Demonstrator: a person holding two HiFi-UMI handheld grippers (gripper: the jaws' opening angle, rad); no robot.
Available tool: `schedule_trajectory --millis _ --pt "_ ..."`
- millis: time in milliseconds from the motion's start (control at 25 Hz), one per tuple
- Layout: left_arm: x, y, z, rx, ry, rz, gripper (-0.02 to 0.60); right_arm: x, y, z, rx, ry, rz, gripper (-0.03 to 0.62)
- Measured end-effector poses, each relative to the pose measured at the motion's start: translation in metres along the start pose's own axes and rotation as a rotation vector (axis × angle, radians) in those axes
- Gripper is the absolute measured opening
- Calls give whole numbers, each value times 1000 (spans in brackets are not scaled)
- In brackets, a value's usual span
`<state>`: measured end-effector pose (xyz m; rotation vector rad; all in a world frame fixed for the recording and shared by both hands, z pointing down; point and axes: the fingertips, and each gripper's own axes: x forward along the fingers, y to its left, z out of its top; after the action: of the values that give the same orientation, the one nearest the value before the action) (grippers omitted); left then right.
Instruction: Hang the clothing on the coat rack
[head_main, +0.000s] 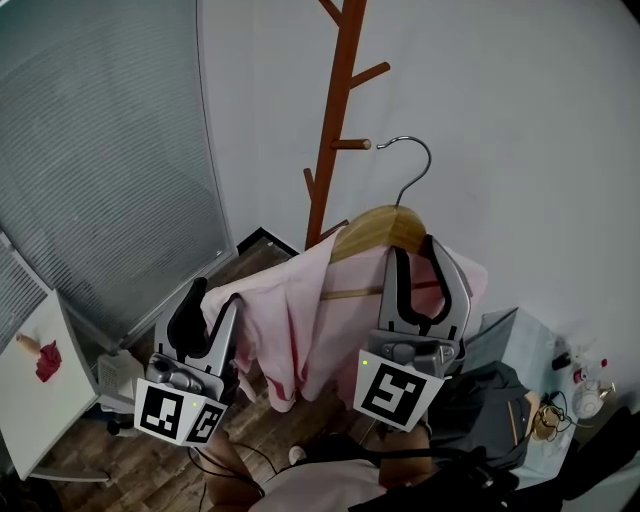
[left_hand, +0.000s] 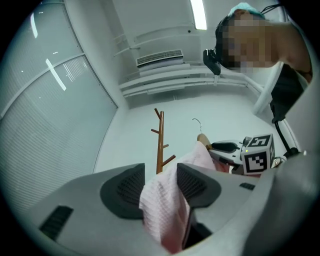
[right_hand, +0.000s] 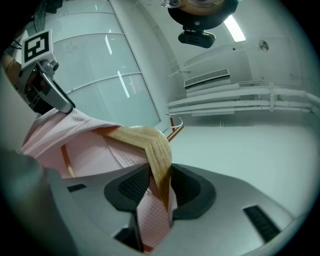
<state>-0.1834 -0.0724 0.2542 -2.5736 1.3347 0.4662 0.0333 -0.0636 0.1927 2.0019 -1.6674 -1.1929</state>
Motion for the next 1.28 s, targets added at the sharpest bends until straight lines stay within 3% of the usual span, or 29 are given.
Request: schedule_trajectory --millis 1280 --pt "82 16 -48 -2 39 188 215 110 21 -77 96 -74 151 147"
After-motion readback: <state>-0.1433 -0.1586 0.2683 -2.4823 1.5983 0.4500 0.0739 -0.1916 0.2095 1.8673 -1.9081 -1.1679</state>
